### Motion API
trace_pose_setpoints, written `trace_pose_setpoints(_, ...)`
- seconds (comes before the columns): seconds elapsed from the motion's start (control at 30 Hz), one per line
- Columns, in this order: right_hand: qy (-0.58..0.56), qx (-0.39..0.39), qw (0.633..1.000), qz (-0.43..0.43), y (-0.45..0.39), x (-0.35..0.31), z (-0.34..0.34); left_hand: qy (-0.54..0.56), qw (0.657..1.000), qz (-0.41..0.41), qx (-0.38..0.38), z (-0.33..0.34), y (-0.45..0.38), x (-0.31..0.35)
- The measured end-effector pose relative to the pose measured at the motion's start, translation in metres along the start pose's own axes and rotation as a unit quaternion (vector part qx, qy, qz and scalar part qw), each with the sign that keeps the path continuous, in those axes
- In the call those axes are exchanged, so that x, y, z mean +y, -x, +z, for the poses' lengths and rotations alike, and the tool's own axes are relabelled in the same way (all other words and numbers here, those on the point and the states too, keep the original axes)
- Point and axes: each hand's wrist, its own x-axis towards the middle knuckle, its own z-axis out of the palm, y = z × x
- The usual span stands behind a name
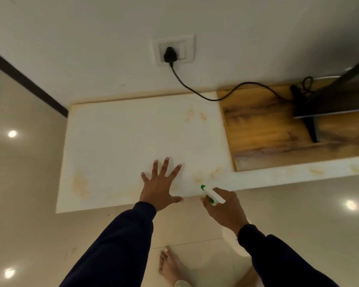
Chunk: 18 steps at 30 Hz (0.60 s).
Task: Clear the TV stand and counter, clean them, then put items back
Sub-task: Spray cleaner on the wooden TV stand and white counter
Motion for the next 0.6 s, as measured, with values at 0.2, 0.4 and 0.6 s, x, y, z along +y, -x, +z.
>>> trace_pose_setpoints(0.2,-0.101,0.043,0.988,0.112,0.008,0.052,-0.055,-0.02,0.998,-0.046,-0.027,0.002,-0.015,0.031)
trace_pose_setpoints(0.4,-0.076,0.095,0.988,0.1,0.015,0.101,-0.116,-0.021,0.997,-0.071,-0.017,-0.005,-0.021,0.063)
trace_pose_setpoints(0.6,-0.066,0.143,0.983,0.093,0.015,0.15,-0.174,-0.027,1.0,0.009,0.007,-0.001,-0.05,0.184)
